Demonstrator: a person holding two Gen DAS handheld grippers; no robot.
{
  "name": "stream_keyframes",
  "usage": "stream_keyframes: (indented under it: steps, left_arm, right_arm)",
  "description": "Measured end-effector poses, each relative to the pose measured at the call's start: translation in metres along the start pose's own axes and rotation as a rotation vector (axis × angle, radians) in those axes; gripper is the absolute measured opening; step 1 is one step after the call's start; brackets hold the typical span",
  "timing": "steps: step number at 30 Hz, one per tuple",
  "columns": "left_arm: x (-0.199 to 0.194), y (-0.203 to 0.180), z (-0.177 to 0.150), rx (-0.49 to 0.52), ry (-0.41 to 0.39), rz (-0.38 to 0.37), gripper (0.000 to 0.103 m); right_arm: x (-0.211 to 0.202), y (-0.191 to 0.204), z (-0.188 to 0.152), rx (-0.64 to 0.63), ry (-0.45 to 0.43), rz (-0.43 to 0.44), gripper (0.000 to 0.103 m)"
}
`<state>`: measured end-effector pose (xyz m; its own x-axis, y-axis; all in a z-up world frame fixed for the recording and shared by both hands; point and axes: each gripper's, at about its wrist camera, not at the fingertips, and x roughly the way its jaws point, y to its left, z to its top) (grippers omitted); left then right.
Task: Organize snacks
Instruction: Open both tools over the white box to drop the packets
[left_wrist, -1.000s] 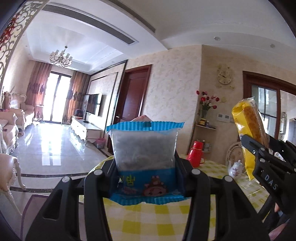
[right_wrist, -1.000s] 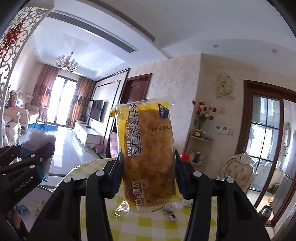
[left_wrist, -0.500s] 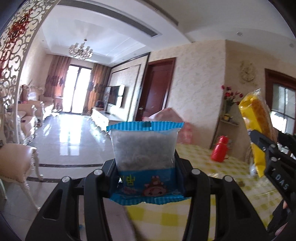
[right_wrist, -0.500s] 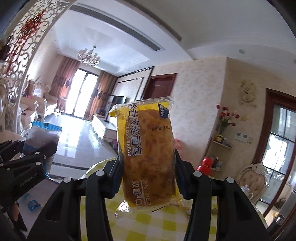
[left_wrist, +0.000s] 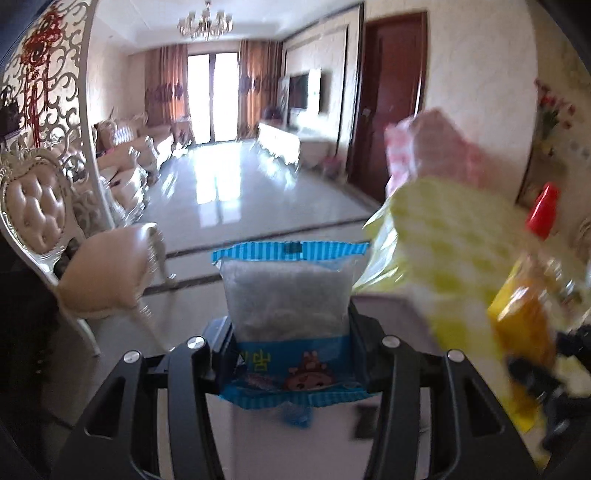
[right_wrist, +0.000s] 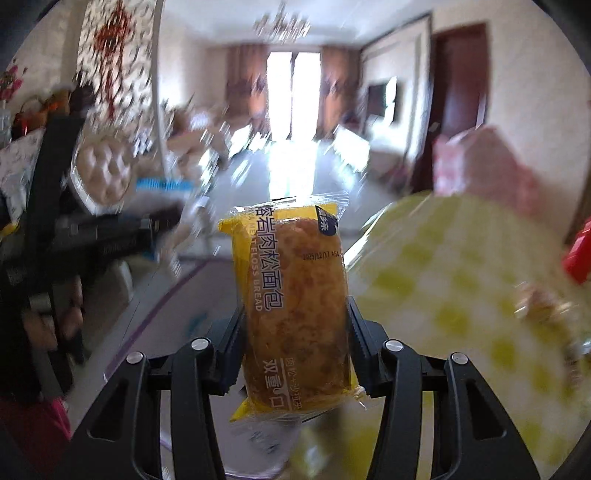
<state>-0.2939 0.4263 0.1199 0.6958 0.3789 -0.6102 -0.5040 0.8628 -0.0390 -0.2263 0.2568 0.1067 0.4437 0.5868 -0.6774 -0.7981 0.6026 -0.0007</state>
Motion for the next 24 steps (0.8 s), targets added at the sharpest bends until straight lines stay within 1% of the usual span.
stream_keyframes:
  steps: [3, 5, 7, 8, 9, 10, 11, 12, 13, 16, 18, 20, 22, 24]
  left_arm:
    - [0.023, 0.004, -0.008, 0.029, 0.076, -0.004, 0.049]
    - [0.036, 0.001, -0.012, 0.049, 0.11, 0.002, 0.05]
    - [0.044, -0.008, -0.015, 0.069, 0.147, -0.004, 0.051]
    - [0.052, -0.009, -0.02, 0.082, 0.174, -0.006, 0.055]
    - [0.058, -0.011, -0.023, 0.089, 0.194, 0.001, 0.068]
    - [0.062, -0.012, -0.025, 0.093, 0.199, 0.016, 0.076]
    - [0.064, -0.013, -0.027, 0.097, 0.195, 0.041, 0.083]
    - [0.065, -0.013, -0.028, 0.092, 0.194, 0.049, 0.083]
    - [0.061, -0.02, -0.025, 0.084, 0.196, 0.046, 0.083]
    - [0.058, -0.02, -0.023, 0.057, 0.179, 0.042, 0.087]
    - [0.051, -0.025, -0.019, 0.055, 0.138, 0.034, 0.092]
    - [0.044, -0.033, -0.014, 0.051, 0.104, 0.009, 0.094]
    - [0.036, -0.046, -0.011, 0.051, 0.063, -0.026, 0.094]
    - [0.029, -0.057, -0.01, 0.048, 0.02, -0.053, 0.094]
  right_arm:
    - [0.04, 0.012, -0.013, -0.009, 0.102, 0.035, 0.049]
    - [0.066, 0.017, -0.022, -0.029, 0.16, 0.03, 0.049]
    - [0.081, 0.021, -0.028, -0.053, 0.203, 0.032, 0.05]
    - [0.086, 0.021, -0.032, -0.054, 0.214, 0.034, 0.052]
    - [0.089, 0.019, -0.036, -0.053, 0.22, 0.035, 0.055]
    - [0.091, 0.017, -0.037, -0.049, 0.218, 0.035, 0.066]
    - [0.09, 0.016, -0.039, -0.038, 0.208, 0.035, 0.073]
    - [0.086, 0.011, -0.041, -0.026, 0.2, 0.038, 0.074]
    - [0.082, 0.007, -0.044, -0.019, 0.197, 0.04, 0.074]
    - [0.063, -0.008, -0.049, 0.003, 0.159, 0.024, 0.074]
    - [0.05, -0.017, -0.047, 0.002, 0.129, -0.01, 0.074]
    - [0.027, -0.025, -0.05, 0.001, 0.079, -0.08, 0.076]
    - [-0.001, -0.035, -0.05, 0.007, 0.007, -0.198, 0.082]
    - [-0.029, -0.045, -0.049, 0.012, -0.065, -0.305, 0.083]
